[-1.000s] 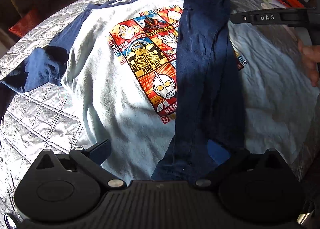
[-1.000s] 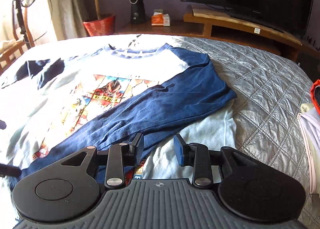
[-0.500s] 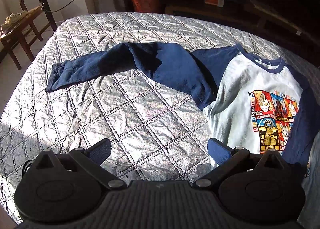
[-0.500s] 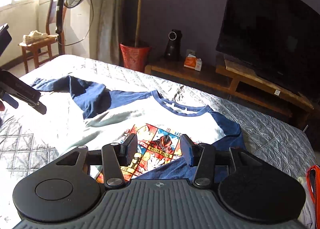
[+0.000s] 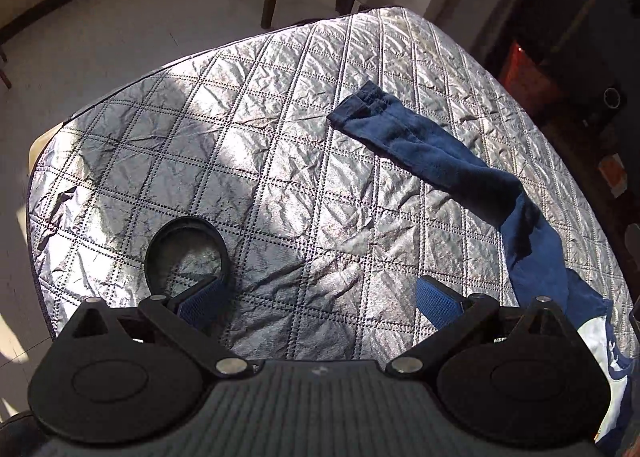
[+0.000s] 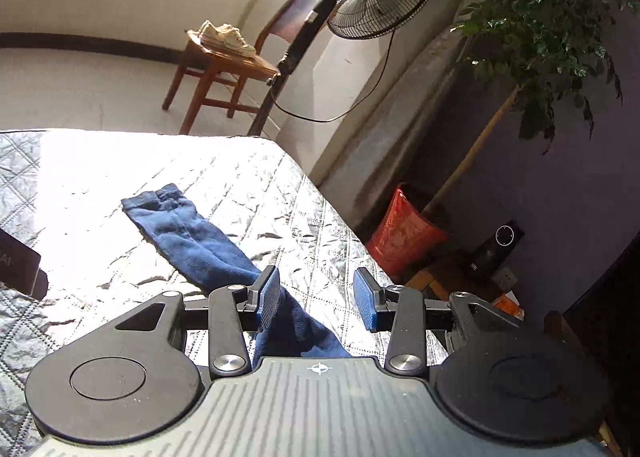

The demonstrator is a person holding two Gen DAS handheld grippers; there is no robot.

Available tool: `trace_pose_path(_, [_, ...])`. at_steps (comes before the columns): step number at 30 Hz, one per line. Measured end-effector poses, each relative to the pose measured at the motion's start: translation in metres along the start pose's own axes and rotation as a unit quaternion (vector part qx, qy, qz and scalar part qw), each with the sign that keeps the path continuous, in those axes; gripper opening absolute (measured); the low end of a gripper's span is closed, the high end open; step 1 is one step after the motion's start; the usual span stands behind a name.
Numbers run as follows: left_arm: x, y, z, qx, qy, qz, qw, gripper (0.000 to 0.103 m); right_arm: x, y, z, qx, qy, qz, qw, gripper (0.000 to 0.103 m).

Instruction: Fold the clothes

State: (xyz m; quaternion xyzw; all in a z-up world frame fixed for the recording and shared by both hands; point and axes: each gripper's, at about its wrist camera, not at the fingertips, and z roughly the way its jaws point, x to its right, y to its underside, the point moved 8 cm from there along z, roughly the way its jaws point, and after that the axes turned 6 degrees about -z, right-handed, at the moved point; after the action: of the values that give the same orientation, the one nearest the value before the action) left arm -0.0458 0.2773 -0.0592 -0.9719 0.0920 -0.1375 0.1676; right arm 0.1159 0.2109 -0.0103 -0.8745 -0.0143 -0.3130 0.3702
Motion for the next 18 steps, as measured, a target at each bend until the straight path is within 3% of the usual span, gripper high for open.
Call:
trace_pose_path(4, [-0.026, -0.007, 0.001, 0.0, -0.014, -0.068, 0.9976, 0.102, -0.051, -0.021, 0.043, 0.004, -0.057, -0.06, 0.997, 0.044])
trace_pose_path(8, [-0.048, -0.022, -0.007, 0.035, -0.023, -0.116, 0.9923, 0.102, -0.102, -0.025, 0.076, -0.012, -0.102, -0.122, 0.987, 0.047])
trace_pose_path(14, [-0.064, -0.027, -0.002, 0.021, -0.022, -0.145, 0.9889, 0.102, -0.131, -0.035, 0.104, -0.014, -0.173, -0.068, 0.983, 0.048])
trace_pose_path(16, [-0.067, -0.028, 0.0, 0.018, -0.023, -0.149, 0.9885, 0.102, -0.13, -0.04, 0.109, -0.014, -0.173, -0.057, 0.983, 0.059])
trace_pose_path(17, [-0.069, -0.029, 0.0, 0.019, -0.023, -0.152, 0.9879, 0.102, -0.129, -0.042, 0.113, -0.014, -0.17, -0.052, 0.984, 0.071])
trace_pose_path(18, [-0.071, -0.03, -0.001, 0.022, -0.024, -0.156, 0.9873, 0.102, -0.128, -0.044, 0.116, -0.015, -0.167, -0.048, 0.985, 0.07])
